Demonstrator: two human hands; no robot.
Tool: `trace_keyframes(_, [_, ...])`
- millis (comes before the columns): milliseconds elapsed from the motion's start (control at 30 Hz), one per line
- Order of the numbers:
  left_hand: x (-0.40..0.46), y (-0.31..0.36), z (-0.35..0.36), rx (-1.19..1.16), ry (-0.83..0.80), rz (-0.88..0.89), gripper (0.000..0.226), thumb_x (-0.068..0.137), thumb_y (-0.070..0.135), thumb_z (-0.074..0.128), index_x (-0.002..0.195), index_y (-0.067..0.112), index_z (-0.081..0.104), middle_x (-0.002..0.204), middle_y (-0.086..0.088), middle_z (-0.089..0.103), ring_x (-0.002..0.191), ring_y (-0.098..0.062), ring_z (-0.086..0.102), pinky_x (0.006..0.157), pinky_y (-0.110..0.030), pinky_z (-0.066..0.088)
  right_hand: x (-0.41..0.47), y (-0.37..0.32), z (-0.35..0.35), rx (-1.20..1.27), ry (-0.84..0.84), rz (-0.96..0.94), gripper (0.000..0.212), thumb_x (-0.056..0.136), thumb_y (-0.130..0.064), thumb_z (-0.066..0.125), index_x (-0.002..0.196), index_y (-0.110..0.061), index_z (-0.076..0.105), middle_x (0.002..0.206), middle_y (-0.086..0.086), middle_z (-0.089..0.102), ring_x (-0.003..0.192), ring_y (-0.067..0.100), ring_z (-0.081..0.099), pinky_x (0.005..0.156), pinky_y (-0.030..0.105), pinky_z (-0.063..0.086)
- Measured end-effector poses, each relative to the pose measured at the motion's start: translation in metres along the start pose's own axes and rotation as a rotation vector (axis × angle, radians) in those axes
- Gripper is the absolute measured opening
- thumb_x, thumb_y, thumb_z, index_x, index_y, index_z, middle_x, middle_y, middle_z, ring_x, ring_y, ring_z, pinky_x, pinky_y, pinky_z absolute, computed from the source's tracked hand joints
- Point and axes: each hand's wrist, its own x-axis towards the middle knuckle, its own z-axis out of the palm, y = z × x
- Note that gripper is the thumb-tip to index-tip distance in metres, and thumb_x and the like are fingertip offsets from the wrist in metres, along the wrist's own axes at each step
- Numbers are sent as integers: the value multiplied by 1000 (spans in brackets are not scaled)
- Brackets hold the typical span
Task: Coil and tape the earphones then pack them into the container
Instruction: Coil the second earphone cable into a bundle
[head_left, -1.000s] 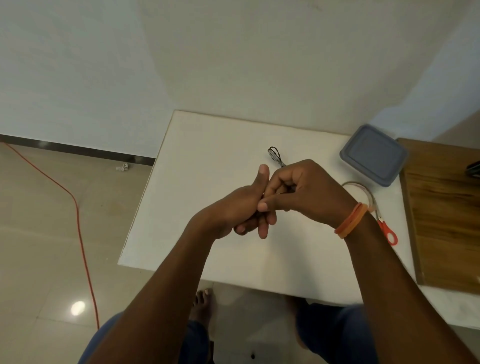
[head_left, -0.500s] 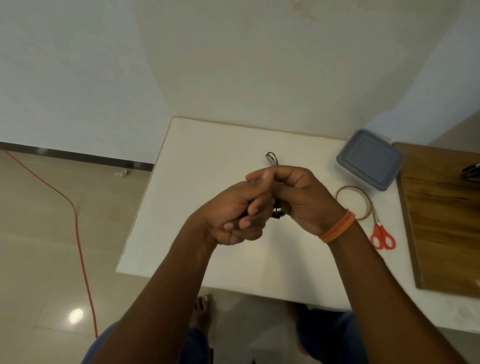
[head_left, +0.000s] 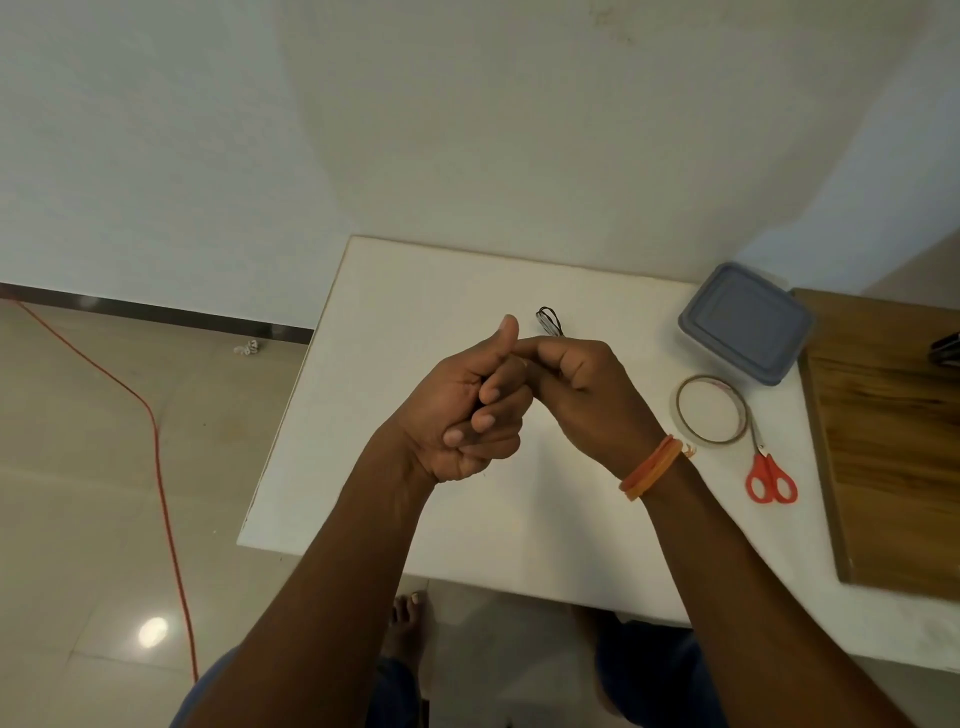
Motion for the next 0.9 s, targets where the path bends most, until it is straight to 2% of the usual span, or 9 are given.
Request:
trace_keyframes(67, [0, 0, 1, 2, 26, -3, 64, 98, 52, 36, 46, 15, 45, 35, 0, 42, 20, -3, 28, 30, -8, 15, 0, 2, 1, 93, -8, 85, 22, 98, -3, 50, 110, -3, 69, 75, -12, 69, 66, 4, 67, 63, 24, 56])
trace_keyframes(133, [0, 1, 2, 19, 74, -12, 65, 98, 52, 36, 45, 15, 44, 35, 0, 41, 19, -3, 27, 30, -8, 15, 1, 4, 2, 194, 1, 143, 22, 98, -4, 52, 111, -3, 70, 83, 6, 71, 71, 17, 71, 64, 34, 59])
trace_keyframes(267, [-1, 4, 6, 68, 112, -51, 62, 95, 52, 40, 44, 15, 43, 35, -1, 40, 19, -3, 26, 30, -6, 18, 0, 11, 2, 365, -20, 155, 20, 95, -1, 56, 109, 3, 69, 84, 28, 66, 72, 26, 61, 66, 29, 49])
trace_keyframes(400, [-5, 8, 8, 136, 68, -82, 63, 94, 53, 42, 43, 16, 43, 37, -4, 44, 20, -3, 29, 30, -8, 25, 0, 13, -2, 537, -65, 196, 24, 92, -3, 57, 113, 7, 65, 92, 14, 71, 85, 21, 66, 76, 29, 51])
trace_keyframes(533, [-7, 6, 13, 257, 178, -42, 66, 86, 64, 46, 41, 16, 41, 41, -8, 47, 20, -8, 30, 30, -9, 29, -2, 9, -3, 609, -106, 237, 24, 94, -1, 52, 114, 9, 61, 87, 11, 70, 74, 15, 68, 66, 21, 51])
trace_keyframes(633, [-6, 5, 17, 357, 307, 8, 67, 81, 66, 43, 40, 14, 42, 47, -12, 55, 26, -13, 44, 32, -13, 34, -2, 6, 0, 531, -90, 251, 20, 98, -7, 52, 109, 6, 63, 76, 17, 63, 58, 18, 61, 63, 32, 48])
trace_keyframes(733, [-3, 6, 19, 391, 420, 62, 66, 90, 60, 45, 42, 14, 47, 53, -12, 60, 36, -13, 55, 36, -17, 42, -1, 1, 5, 462, -67, 265, 22, 101, -11, 49, 87, -6, 64, 60, 13, 54, 49, 19, 52, 67, 42, 38])
trace_keyframes(833, [1, 2, 19, 386, 560, 106, 59, 91, 52, 58, 45, 16, 50, 54, -9, 57, 38, -12, 51, 38, -17, 41, -1, -1, 10, 441, -22, 265, 27, 103, -8, 43, 79, -5, 57, 51, -2, 50, 48, 15, 53, 62, 31, 44])
trace_keyframes(900, [5, -1, 19, 357, 658, 144, 51, 87, 47, 67, 50, 15, 51, 53, -6, 55, 39, -12, 47, 37, -17, 39, 0, -1, 12, 413, 24, 261, 24, 102, -7, 44, 83, -4, 57, 55, -4, 54, 52, 15, 55, 59, 23, 48])
